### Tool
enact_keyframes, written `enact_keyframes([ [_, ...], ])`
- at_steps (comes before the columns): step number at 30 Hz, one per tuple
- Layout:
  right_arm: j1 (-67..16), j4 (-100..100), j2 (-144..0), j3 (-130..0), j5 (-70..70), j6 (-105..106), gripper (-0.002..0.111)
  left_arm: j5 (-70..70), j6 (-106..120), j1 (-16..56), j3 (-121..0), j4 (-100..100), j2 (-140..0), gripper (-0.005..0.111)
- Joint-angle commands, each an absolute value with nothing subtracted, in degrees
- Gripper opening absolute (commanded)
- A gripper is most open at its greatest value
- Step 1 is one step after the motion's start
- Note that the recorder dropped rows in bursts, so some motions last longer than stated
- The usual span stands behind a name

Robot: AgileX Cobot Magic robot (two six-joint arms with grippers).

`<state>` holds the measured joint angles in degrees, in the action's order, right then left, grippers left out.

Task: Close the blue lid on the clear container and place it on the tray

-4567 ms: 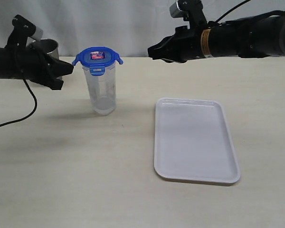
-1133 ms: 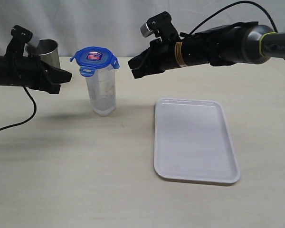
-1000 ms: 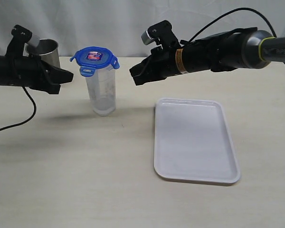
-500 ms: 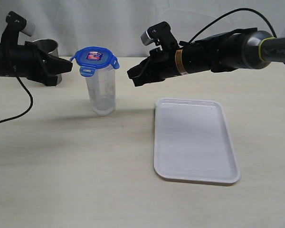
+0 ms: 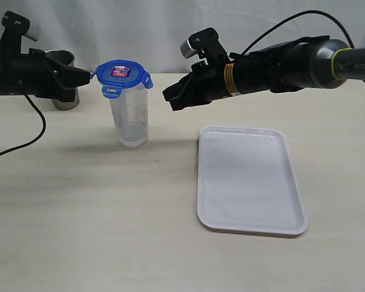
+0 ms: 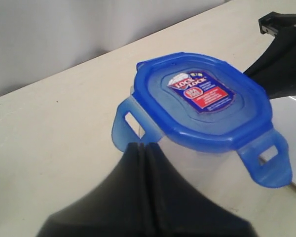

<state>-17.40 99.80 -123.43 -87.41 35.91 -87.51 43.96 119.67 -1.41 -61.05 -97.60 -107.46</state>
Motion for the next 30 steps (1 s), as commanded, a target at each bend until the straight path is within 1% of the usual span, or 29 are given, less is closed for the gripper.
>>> enact_keyframes([
  [1, -16.91, 99.95, -122.78, -87.22, 36.15, -87.36, 0.004, 44.1, 120.8, -1.32, -61.38, -98.76, -108.08, 0.0],
  [23, -16.91, 99.95, -122.78, -87.22, 36.54, -88.24, 0.004, 45.67, 122.73, -1.32, -62.14, -99.95, -111.11, 0.0],
  [30, -16.91, 99.95, -122.78, -87.22, 36.54, -88.24, 0.004, 47.0, 122.73, -1.32, -64.73, -99.95, -111.11, 0.0],
])
